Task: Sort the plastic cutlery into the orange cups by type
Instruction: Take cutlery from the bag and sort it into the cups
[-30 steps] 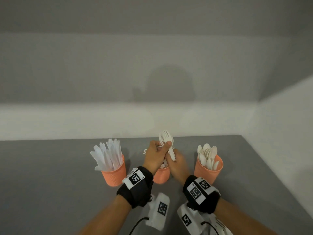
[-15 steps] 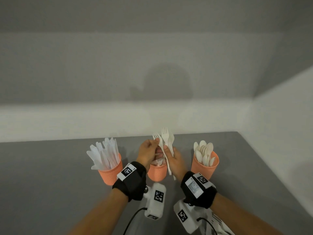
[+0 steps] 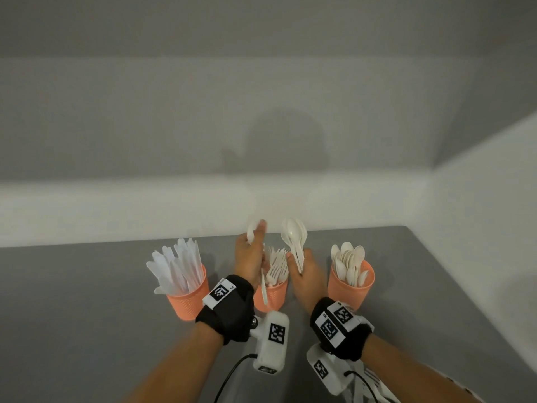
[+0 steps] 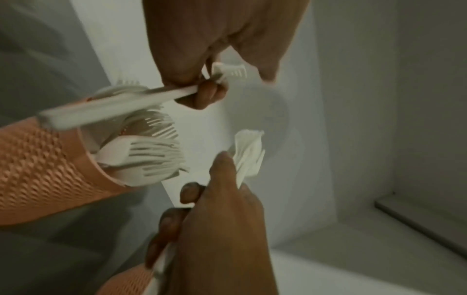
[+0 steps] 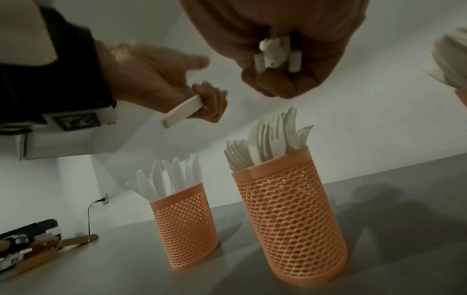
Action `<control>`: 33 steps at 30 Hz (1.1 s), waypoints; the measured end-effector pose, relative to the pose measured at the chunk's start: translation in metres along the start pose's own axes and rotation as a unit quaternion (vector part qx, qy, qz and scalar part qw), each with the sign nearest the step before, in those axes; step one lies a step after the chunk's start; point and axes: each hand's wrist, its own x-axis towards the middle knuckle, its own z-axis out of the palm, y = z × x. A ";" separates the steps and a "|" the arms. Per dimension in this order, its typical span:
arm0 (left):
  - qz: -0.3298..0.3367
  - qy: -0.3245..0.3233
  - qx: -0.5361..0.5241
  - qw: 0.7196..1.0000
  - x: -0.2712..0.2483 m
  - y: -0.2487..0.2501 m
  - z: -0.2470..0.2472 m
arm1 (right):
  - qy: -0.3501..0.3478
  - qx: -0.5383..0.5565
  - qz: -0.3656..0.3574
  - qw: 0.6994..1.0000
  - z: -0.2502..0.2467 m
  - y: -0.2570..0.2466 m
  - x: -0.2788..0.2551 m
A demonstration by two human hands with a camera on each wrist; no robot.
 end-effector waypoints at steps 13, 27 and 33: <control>0.010 -0.053 0.086 0.995 -0.007 -0.014 0.014 | -0.068 0.075 0.008 0.995 -0.001 -0.006 -0.005; -0.066 0.076 0.004 0.995 0.011 -0.008 -0.004 | -0.197 0.329 0.216 0.898 -0.009 -0.006 0.000; -0.023 -0.010 0.004 1.000 0.011 0.000 -0.019 | -0.319 0.429 0.258 0.805 -0.018 -0.010 0.001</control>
